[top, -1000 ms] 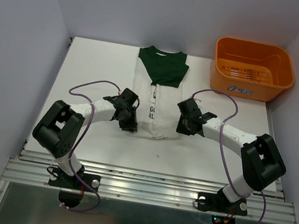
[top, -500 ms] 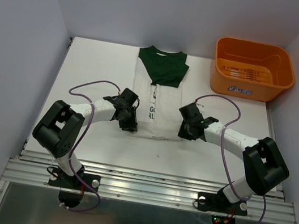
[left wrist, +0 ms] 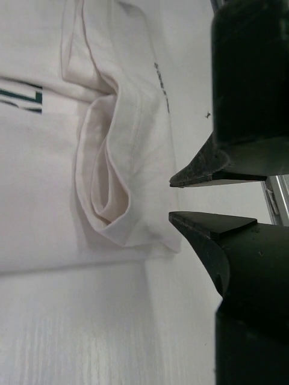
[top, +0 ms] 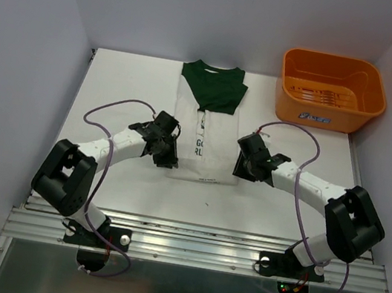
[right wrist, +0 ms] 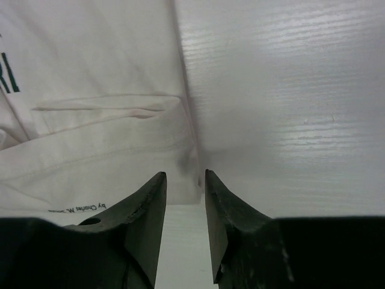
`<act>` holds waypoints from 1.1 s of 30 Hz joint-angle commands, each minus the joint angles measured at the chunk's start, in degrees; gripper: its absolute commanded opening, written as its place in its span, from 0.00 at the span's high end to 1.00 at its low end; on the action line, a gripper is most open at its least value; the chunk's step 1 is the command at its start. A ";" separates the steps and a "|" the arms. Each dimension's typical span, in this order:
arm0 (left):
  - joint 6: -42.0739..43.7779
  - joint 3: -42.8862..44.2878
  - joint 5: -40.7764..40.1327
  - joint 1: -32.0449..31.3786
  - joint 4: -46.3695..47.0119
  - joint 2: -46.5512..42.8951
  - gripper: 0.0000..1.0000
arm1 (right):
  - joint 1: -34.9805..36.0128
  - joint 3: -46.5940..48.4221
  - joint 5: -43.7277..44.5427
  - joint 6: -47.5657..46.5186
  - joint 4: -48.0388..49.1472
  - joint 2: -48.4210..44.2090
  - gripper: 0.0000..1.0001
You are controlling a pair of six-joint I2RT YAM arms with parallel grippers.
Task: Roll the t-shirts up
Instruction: Roll the T-shirt to the center of the board.
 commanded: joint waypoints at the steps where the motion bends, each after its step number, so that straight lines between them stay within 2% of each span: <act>1: 1.83 4.19 -1.27 0.27 -1.29 -3.46 0.66 | 0.43 4.18 1.54 -1.29 1.50 -1.93 0.64; 6: 1.22 4.54 -0.65 0.27 1.34 0.31 0.71 | 0.43 6.55 1.27 -0.94 1.41 2.11 0.83; 10: 1.31 5.33 -1.88 0.27 1.97 3.74 0.77 | 0.43 8.40 2.24 -1.29 1.76 5.79 0.91; 21: 1.92 4.98 -5.14 1.76 2.32 9.63 0.80 | -0.10 9.20 4.18 -2.87 2.20 12.58 0.92; 33: 4.82 9.29 -6.63 3.52 -4.36 -0.38 0.78 | -0.63 12.27 2.86 -5.07 0.18 1.95 0.88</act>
